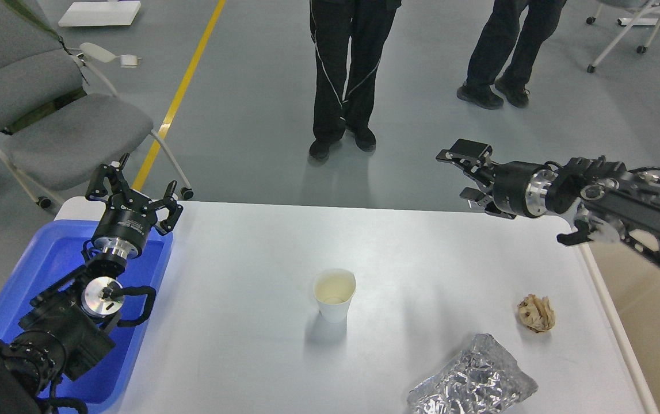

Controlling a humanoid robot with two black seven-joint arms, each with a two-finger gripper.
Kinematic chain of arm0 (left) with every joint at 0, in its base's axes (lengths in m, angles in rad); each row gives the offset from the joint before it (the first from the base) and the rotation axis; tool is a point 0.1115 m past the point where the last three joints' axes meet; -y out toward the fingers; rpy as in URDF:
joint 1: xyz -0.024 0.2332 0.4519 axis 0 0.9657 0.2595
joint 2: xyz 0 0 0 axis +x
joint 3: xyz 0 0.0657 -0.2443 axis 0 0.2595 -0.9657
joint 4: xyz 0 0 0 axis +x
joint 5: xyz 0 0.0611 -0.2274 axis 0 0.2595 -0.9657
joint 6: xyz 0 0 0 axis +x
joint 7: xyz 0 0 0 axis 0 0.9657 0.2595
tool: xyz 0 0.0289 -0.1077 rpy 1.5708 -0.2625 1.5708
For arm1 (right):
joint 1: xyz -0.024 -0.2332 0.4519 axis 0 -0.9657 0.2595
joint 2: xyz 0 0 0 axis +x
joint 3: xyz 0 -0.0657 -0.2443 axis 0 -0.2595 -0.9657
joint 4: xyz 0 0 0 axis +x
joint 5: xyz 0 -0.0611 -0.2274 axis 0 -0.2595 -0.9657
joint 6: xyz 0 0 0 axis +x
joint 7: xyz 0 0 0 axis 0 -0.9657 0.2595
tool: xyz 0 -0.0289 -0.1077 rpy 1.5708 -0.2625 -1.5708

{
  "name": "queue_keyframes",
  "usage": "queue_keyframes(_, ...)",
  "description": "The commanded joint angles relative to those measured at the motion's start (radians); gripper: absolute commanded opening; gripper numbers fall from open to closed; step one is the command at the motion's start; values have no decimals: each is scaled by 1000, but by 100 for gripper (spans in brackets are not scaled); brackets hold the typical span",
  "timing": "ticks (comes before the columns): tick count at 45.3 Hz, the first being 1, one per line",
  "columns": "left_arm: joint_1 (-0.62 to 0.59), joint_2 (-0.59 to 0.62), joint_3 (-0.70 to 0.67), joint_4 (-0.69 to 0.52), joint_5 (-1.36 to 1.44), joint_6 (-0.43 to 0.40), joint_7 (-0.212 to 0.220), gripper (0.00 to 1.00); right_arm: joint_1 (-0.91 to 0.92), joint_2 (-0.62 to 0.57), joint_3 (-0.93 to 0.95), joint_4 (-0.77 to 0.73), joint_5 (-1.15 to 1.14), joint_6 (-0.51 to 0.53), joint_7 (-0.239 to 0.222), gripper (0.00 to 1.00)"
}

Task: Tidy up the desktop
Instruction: 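Raise the right gripper and swing it toward the white paper cup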

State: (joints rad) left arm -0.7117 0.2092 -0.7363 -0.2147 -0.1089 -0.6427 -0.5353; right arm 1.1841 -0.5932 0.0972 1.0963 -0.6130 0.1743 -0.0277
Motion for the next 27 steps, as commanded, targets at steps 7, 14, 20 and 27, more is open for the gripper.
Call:
queue_keyframes(7,0,-1,0,0,0,0,0,100,289,179,-180,65,-392,315,-9,100)
queue_keyframes(14,0,-1,0,0,0,-2,0,100,290,325,-295,28,-496,312,-17,100)
queue_keyframes(20,0,-1,0,0,0,-2,0,100,299,473,-366,-18,-507,310,-21,100)
queue_keyframes(27,0,-1,0,0,0,-2,0,100,302,588,-424,-169,-507,310,-23,100)
